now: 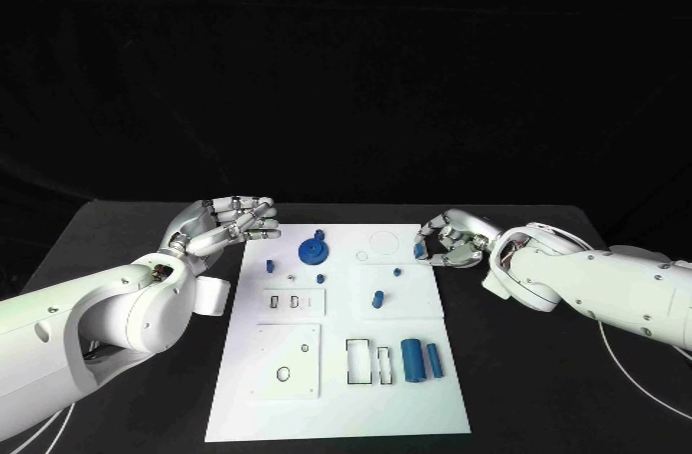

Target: Assemble the parts on the task board

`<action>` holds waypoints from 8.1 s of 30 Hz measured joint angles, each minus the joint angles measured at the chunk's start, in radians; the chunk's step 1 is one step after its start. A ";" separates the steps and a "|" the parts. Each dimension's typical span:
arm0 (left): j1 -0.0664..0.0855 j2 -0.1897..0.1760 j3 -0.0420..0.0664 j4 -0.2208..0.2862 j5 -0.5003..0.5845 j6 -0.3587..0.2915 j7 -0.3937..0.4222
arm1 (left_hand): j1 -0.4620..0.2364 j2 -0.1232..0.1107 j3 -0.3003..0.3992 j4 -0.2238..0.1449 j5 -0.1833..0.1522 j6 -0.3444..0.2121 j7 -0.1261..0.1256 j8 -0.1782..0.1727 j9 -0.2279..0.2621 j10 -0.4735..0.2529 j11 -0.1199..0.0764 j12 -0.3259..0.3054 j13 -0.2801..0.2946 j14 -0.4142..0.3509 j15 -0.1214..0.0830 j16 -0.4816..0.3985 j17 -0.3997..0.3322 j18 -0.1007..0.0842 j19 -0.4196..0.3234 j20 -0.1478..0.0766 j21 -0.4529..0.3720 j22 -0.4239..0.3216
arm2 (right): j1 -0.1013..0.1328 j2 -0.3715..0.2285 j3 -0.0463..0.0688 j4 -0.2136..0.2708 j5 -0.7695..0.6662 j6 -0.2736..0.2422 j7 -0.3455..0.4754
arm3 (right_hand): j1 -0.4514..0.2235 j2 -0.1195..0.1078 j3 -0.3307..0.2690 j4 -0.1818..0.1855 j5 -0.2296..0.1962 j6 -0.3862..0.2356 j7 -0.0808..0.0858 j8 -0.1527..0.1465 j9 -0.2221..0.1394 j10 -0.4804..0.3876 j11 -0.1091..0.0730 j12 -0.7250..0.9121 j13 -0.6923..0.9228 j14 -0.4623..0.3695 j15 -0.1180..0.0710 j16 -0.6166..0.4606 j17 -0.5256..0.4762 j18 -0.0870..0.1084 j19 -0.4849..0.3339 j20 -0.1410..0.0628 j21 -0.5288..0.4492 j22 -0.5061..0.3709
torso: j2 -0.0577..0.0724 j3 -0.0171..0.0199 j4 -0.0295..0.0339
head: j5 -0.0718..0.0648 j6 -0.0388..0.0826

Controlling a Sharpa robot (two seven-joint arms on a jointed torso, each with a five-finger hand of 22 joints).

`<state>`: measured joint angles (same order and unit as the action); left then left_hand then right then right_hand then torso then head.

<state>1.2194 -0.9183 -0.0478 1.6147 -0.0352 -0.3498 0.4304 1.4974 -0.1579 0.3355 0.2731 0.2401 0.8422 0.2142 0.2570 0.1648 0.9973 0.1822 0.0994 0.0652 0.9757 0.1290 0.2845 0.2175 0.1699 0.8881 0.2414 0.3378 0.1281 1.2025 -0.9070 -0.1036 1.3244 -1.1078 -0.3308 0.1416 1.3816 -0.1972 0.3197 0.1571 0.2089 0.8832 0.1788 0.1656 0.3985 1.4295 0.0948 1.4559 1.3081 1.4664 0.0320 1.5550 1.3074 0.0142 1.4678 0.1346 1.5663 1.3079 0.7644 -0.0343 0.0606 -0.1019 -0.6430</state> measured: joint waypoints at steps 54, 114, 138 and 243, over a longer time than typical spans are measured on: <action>0.000 0.025 0.000 -0.044 0.001 0.001 -0.001 | -0.004 -0.004 0.003 0.003 0.000 0.000 0.000 -0.004 -0.001 0.000 0.000 -0.004 0.000 0.000 0.000 -0.005 0.002 0.000 0.000 0.000 0.000 -0.002 | 0.032 0.130 0.002 0.320 -0.126 -0.188 -0.262 | -0.061 0.094 0.203 -0.058 -0.068 0.086 -0.059 0.075 0.012 0.035 -0.065 0.033 -0.001 0.000 -0.065 0.004 0.001 0.000 -0.002 -0.060 0.000 -0.001 | -0.023 -0.0062 -0.0032 | 0.052 -0.037; 0.001 0.041 0.000 -0.065 0.013 0.002 -0.003 | -0.004 -0.004 0.003 0.003 0.000 0.000 0.000 -0.004 -0.001 0.000 0.000 -0.004 0.000 0.000 0.000 -0.004 0.002 0.000 0.000 0.000 0.000 -0.002 | -0.052 0.376 -0.030 0.183 -0.463 -0.087 -0.472 | -0.122 0.056 0.199 -0.045 -0.069 0.081 -0.065 0.152 0.015 0.035 -0.064 0.033 -0.001 0.000 -0.064 0.004 0.000 0.000 -0.002 -0.059 0.000 0.000 | -0.033 -0.0167 0.0044 | 0.107 -0.081; 0.001 0.042 0.000 -0.070 0.013 0.003 -0.005 | -0.004 -0.004 0.006 0.000 0.000 0.000 0.000 -0.004 -0.001 0.000 0.000 -0.007 0.000 0.000 0.000 -0.008 0.003 0.000 0.000 0.000 0.000 -0.003 | -0.057 0.386 -0.029 0.168 -0.468 -0.091 -0.464 | -0.141 0.045 0.202 -0.042 -0.072 0.077 -0.068 0.187 0.029 0.035 -0.064 0.023 -0.001 0.000 -0.064 0.004 0.000 0.000 -0.002 -0.059 0.000 -0.001 | -0.033 -0.0172 0.0039 | 0.109 -0.091; 0.013 0.047 -0.001 -0.134 -0.312 0.114 -0.280 | -0.180 -0.021 -0.056 0.016 -0.008 0.092 -0.042 0.036 0.032 0.273 -0.093 0.116 0.080 0.345 -0.106 0.385 0.259 0.000 0.263 -0.114 0.225 0.099 | 0.082 0.042 -0.014 0.315 0.013 -0.240 -0.100 | -0.010 0.034 -0.061 0.124 -0.034 -0.048 -0.018 0.172 -0.013 -0.101 -0.007 -0.097 -0.011 0.000 -0.018 -0.016 0.000 0.000 -0.002 -0.012 -0.045 0.000 | -0.054 -0.0120 -0.0086 | 0.114 -0.083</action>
<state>1.2326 -0.8712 -0.0489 1.4806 -0.3473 -0.2360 0.1503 1.3170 -0.1787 0.2791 0.2892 0.2323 0.9342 0.1722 0.2926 0.1964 1.2700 0.0891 0.2152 0.1452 1.3211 0.0229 0.6697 0.4760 0.1697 1.1515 0.1273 0.5630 0.2275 1.2849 -0.8651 -0.1177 1.6390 -1.0950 -0.5709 0.0413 1.3716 -0.1634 0.2586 0.2815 0.1752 0.8351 0.1607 0.3375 0.3856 1.3284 0.0877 1.3589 1.2973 1.4665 0.0143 1.5394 1.3077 0.0143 1.4660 0.1221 1.5217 1.3080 0.7107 -0.0463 0.0520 0.0124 -0.7257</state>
